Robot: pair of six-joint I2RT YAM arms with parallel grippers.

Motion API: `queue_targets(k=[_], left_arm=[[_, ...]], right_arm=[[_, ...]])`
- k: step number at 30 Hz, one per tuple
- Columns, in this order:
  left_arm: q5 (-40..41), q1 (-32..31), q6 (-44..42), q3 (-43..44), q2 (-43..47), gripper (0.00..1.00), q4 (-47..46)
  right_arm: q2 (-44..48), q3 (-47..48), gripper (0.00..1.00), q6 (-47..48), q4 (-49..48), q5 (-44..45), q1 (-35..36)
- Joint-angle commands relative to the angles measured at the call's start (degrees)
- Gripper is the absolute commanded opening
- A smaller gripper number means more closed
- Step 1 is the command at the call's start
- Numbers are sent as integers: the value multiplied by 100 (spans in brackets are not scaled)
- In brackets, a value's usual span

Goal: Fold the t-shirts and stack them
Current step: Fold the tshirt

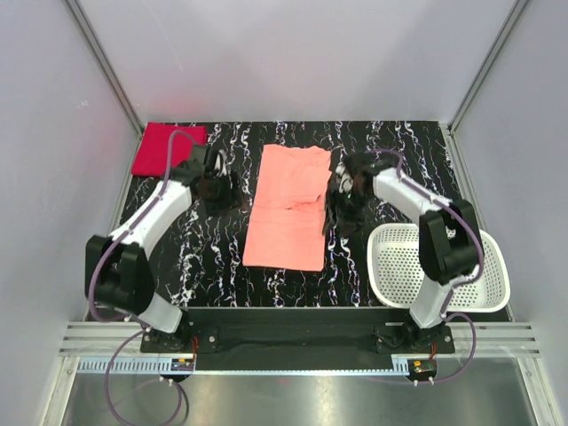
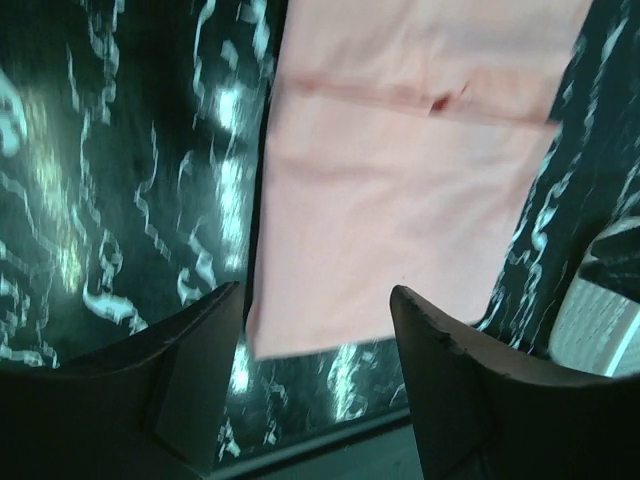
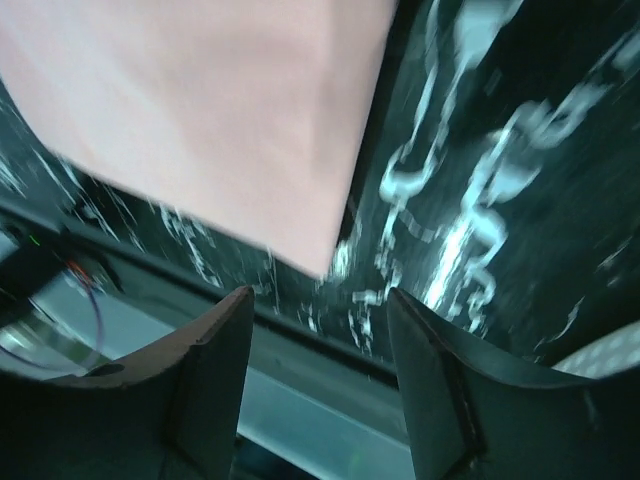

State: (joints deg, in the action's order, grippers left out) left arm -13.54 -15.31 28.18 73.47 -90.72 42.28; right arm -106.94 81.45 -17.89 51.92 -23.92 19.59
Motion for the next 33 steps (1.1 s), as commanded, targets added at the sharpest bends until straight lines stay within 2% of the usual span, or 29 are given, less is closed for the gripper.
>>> queue_targets(k=[1, 5, 9, 15, 19, 27, 33], left_arm=[[-253, 11, -173, -1113, 552, 67, 106], [-649, 11, -59, -2265, 1003, 68, -185], [-799, 11, 213, -3030, 1267, 69, -623], [-940, -7, 425, -3278, 1109, 70, -1046], [-756, -24, 661, -3295, 907, 71, -1082], [-685, -77, 1364, -3541, 547, 68, -1345], [-492, -95, 1549, -3471, 309, 64, -1231]], right_arm=[[839, -1137, 63, -108, -269, 37, 666], [1639, -2316, 64, -829, -1217, -437, 1028], [1843, -3317, 64, -1733, -2332, -675, 1055], [1702, -4163, 64, -2692, -3607, -526, 1046], [1571, -4488, 62, -3448, -4233, -473, 1046], [1781, -4621, 57, -3888, -4199, 124, 1046], [1668, -4594, 56, -3950, -4111, 476, 1055]])
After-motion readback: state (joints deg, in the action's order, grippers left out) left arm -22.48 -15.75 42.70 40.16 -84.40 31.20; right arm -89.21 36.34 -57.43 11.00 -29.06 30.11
